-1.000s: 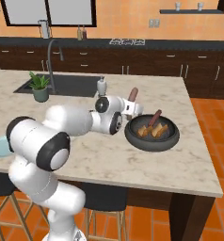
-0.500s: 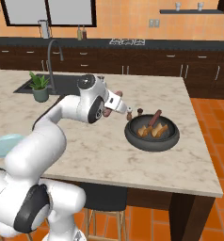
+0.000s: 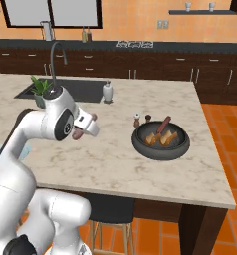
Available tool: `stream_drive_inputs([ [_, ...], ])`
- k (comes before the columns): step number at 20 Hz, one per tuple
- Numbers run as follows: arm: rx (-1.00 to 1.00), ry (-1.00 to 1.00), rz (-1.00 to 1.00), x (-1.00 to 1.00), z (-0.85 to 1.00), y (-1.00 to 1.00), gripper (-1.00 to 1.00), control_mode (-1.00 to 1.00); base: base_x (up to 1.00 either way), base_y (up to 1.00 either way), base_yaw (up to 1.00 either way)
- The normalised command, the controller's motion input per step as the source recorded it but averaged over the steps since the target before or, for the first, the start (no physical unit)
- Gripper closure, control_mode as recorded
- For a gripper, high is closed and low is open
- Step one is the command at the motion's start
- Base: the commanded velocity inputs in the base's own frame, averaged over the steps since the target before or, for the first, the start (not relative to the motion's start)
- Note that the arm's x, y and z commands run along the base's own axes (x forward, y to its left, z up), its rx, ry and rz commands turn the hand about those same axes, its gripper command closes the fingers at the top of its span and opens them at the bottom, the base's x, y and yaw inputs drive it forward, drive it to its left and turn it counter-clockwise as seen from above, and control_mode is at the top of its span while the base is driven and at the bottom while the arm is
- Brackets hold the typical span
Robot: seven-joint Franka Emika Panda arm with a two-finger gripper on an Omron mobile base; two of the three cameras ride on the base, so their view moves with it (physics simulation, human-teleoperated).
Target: Place one bun and one sausage from the bowl on each plate.
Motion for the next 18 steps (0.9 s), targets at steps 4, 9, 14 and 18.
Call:
stream_drive_inputs([
  [4, 0.02, 0.24, 0.13, -0.58, -0.09, 1.0, 1.0, -1.0, 0.0, 0.0, 0.0],
  [9, -0.04, 0.24, 0.11, -0.25, -0.03, 1.0, 1.0, -1.0, 0.0, 0.0, 0.0],
  [14, -0.07, 0.24, 0.14, -0.04, -0.11, 1.0, 1.0, -1.0, 0.0, 0.0, 0.0],
  [18, -0.07, 0.21, 0.14, -0.06, -0.16, 1.0, 1.0, -1.0, 0.0, 0.0, 0.0],
])
